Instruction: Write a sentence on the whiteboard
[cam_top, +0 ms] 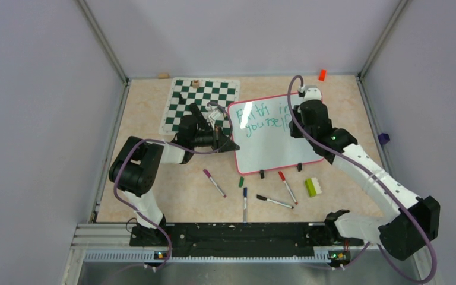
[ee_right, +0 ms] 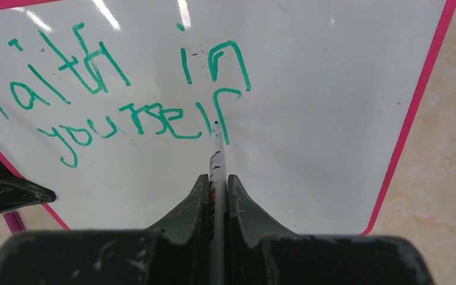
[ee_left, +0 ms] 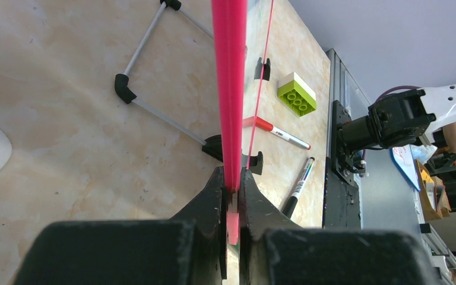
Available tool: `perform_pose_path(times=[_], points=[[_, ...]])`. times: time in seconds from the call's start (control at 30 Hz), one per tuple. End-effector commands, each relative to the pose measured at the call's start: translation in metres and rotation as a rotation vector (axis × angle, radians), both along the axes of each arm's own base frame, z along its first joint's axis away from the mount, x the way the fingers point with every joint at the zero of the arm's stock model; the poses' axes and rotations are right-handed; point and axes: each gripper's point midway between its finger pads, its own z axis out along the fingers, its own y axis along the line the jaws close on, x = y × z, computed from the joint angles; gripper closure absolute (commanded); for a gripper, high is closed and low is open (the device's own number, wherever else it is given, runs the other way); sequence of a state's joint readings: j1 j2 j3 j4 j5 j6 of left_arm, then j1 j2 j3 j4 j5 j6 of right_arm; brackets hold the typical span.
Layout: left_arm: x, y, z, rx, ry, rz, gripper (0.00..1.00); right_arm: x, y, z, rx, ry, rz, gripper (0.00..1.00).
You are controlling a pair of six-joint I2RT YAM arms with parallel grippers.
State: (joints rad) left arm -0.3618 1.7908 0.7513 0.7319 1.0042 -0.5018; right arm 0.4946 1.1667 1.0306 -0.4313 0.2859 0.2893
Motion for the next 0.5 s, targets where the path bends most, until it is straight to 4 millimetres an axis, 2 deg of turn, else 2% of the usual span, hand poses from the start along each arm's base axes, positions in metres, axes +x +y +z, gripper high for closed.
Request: perform_pose_path(times=[0.0,0.3,0.47], points=[[-0.007,0.000,-0.004,0.020,0.020,-0.021,1.00,0.014,0.006,0.026,0.039,-0.069,0.002,1.00],[-0.007,0.000,-0.003,0.019,0.017,-0.022,1.00,0.018,0.007,0.015,0.027,-0.051,-0.007,1.00],[-0.007,0.000,-0.004,0.021,0.018,-0.021,1.00,0.020,-0.006,0.010,-0.014,-0.042,-0.076,1.00]])
